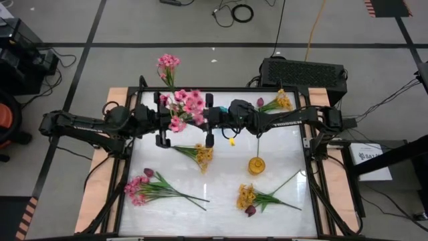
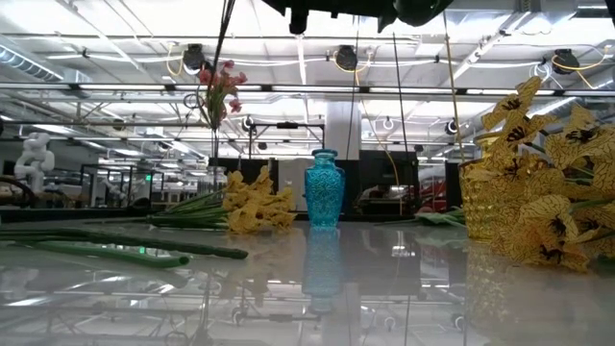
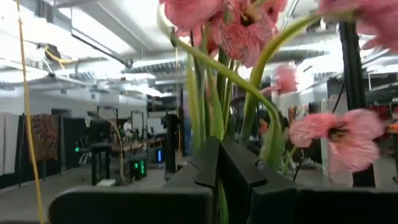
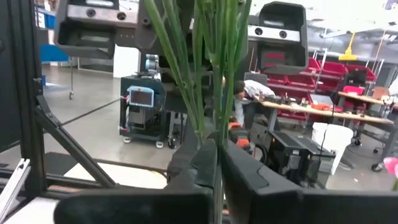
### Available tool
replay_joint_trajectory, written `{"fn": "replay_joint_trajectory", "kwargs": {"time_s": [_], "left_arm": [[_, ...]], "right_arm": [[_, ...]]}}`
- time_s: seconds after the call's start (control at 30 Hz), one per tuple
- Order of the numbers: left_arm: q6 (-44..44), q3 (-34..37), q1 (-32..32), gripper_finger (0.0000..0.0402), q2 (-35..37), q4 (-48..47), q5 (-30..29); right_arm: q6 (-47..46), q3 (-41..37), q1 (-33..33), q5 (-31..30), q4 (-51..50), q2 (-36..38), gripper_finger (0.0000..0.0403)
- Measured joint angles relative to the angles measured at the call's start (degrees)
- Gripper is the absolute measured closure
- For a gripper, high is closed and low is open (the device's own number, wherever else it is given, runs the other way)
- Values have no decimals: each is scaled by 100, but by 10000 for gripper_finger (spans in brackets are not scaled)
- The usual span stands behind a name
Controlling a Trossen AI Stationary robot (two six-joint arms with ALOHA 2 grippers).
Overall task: Sort flowers into vase by color
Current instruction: Put the top pink flowers into the transparent vase
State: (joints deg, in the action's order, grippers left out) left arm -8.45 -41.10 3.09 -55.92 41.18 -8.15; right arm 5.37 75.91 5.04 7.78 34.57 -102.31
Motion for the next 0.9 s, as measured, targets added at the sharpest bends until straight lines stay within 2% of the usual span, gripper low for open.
{"fn": "replay_joint_trajectory", "kwargs": {"time_s": [0.13,0.33,0.43,0.57,0.67,0.9], "left_arm": [[22,0,0,324,210,-583,-61],[84,0,-2,216,900,-2045,-399],[354,0,-2,177,1228,-2847,-408],[821,0,-2,147,1469,-3875,-406],[1042,0,0,137,1456,-4255,-405],[940,1,4,115,891,-3514,-408]], "right_arm": [[-9,-1,0,-19,-190,4,394],[-19,-1,2,-177,-654,141,400],[2,-1,24,-213,-771,188,401],[-17,-5,59,-209,-1010,237,402],[-17,-3,59,-209,-1032,268,402],[-20,-3,48,-192,-1151,266,402]]}}
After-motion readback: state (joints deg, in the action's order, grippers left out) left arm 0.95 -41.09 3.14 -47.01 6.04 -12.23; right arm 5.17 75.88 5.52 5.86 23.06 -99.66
